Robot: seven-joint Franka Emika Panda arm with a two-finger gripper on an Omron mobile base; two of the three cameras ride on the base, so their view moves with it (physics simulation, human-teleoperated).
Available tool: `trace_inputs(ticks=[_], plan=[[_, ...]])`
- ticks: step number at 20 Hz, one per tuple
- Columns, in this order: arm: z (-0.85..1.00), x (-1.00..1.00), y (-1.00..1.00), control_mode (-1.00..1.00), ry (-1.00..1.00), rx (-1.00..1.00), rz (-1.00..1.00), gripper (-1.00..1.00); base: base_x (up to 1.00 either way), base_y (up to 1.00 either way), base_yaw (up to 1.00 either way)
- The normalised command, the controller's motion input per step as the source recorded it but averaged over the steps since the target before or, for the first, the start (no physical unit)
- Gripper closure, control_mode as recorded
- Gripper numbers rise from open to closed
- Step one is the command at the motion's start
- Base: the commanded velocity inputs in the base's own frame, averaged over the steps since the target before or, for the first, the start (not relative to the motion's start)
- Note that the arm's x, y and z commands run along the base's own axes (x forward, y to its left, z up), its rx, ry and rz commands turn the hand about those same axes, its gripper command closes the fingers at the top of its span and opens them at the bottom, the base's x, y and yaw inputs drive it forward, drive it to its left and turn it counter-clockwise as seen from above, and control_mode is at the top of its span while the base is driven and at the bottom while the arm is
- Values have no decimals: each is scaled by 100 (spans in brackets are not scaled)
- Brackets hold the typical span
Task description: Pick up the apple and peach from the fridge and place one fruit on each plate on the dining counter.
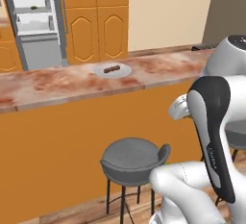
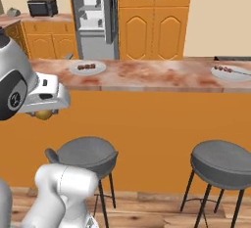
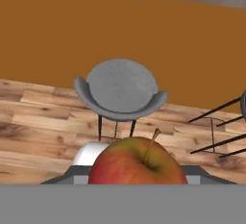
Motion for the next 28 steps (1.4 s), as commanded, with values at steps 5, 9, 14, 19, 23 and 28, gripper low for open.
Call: trace_inputs(ticks=[5,9,14,19,23,28], plan=[[0,0,0,100,0,0,0,100,84,5,5],[0,0,0,100,0,0,0,100,93,0,15],[7,36,1,-100,0,1,1,100,54,0,9],[37,100,9,-100,0,0,0,100,0,0,0],[27,100,22,-100,0,0,0,100,0,0,0],[2,94,12,-100,2,0,0,100,0,0,0]])
